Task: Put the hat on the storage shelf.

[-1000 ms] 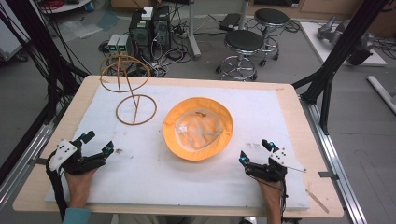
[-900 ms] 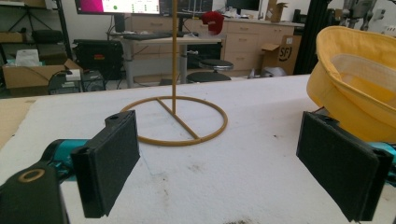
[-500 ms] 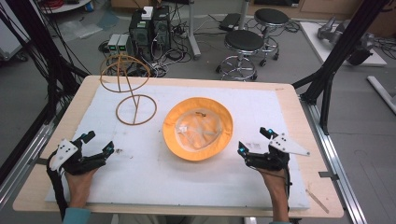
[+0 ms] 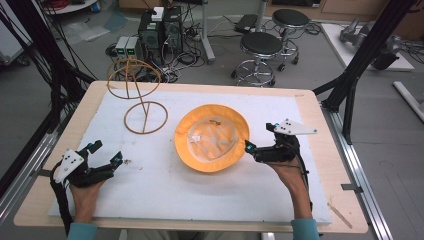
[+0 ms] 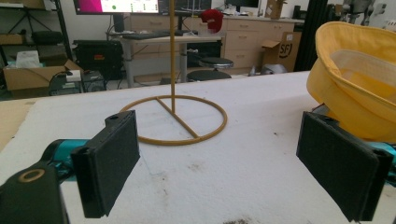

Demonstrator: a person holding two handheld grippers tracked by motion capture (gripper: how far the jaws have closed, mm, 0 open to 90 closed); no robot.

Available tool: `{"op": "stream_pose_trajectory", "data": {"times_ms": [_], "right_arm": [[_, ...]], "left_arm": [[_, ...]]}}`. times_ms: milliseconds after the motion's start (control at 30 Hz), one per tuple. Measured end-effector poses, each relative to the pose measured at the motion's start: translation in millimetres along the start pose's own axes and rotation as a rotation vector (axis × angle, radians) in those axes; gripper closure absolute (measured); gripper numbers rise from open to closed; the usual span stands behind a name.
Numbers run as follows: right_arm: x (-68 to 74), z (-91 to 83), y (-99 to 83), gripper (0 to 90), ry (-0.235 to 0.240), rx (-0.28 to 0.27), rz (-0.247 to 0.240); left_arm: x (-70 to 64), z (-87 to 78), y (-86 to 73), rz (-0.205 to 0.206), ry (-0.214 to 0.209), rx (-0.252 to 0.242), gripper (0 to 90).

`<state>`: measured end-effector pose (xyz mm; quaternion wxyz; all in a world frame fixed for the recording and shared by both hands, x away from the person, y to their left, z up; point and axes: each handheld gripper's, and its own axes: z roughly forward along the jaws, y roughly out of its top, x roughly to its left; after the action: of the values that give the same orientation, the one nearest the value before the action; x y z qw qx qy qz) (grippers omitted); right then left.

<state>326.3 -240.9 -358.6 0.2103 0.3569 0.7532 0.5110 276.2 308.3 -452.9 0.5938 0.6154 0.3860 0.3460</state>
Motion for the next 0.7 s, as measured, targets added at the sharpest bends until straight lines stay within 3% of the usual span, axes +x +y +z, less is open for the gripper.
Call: {"op": "stream_pose_trajectory", "data": {"times_ms": [567, 700], "right_arm": [[-25.6, 37.8, 11.4, 5.7, 0.022, 0.158, 0.045], [-24.8, 43.1, 11.2, 16.3, 0.03, 0.169, 0.037]], "left_arm": [[-1.2, 0.9, 0.3, 0.013, 0.002, 0.01, 13.4], [-1.2, 1.0, 0.3, 0.012, 0.001, 0.009, 13.4]]}}
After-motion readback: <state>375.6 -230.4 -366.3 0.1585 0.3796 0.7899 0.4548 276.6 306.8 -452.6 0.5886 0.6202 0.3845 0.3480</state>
